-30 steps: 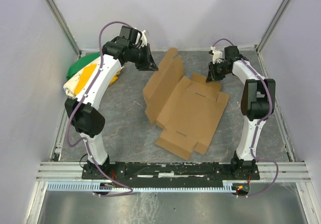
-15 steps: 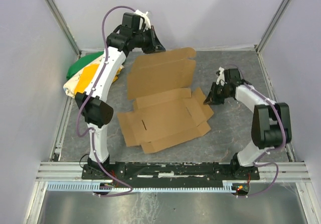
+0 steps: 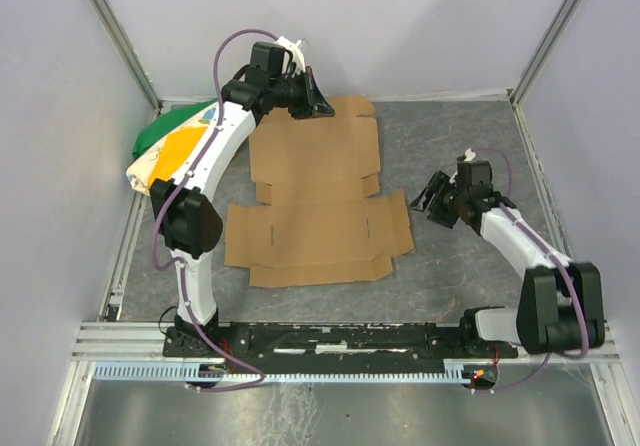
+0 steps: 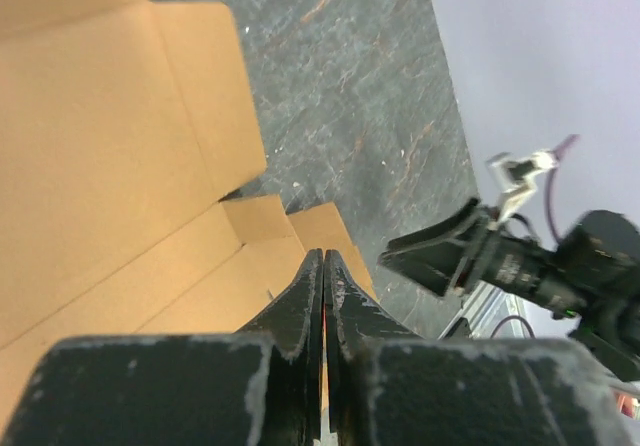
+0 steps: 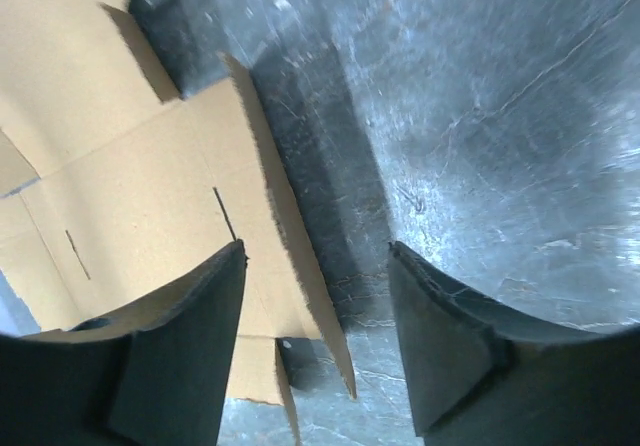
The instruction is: Fold the paper box
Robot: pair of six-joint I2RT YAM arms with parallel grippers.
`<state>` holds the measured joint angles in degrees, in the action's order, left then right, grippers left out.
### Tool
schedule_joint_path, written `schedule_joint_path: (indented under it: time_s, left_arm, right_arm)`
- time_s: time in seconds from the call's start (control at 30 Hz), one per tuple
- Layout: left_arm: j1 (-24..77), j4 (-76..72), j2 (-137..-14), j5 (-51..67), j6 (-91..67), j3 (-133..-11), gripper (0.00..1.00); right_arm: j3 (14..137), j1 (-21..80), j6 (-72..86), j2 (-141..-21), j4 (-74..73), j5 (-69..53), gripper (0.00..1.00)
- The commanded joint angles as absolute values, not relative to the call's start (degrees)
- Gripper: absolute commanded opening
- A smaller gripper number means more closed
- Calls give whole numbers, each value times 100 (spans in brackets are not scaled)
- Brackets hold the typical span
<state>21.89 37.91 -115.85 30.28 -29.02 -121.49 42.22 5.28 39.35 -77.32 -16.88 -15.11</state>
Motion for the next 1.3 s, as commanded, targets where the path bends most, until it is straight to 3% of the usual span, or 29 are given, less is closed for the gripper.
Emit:
schedule_joint_path:
  time_s: [0.0, 0.1, 0.17, 0.23, 0.37, 0.7, 0.83, 1.07, 1.27]
  left_arm:
    - [2188, 3452, -10950, 3114, -2599, -11904, 4]
    - [2188, 3550, -10634, 2583, -2419, -11634, 23]
    - [2165, 3491, -10327, 2107, -2425, -11347, 30]
    - [2088, 3262, -9939, 1605, -2596, -10736, 34]
    - [1620, 2850, -9352, 1533, -3006, -9619, 33]
    - [1207, 3128, -9051, 1217, -2759, -8535, 31]
    - [1133, 2993, -9550, 983, -2745, -8712, 34]
    - [1062, 3181, -10648, 935, -2798, -10153, 35]
    - [1058, 3285, -10929, 1292, -2817, -10424, 35]
  right_arm:
    - [4478, 655, 3548, -6876, -1694, -755, 71]
    - [4769, 789, 3421, -6830, -1519, -728, 93]
    - [5292, 935, 3324, -7250, -1727, -767, 99]
    - [6152, 1172, 3059, -7924, -2291, -655, 99]
    - [7613, 1608, 2747, -9051, -3003, -271, 99]
    - [9195, 1714, 2553, -10630, -3665, -219, 92]
    - [9595, 1713, 2486, -11161, -3678, -172, 93]
    - [9932, 1715, 2484, -11579, -3838, -287, 93]
    - [11289, 1714, 2144, -12689, -4524, -289, 92]
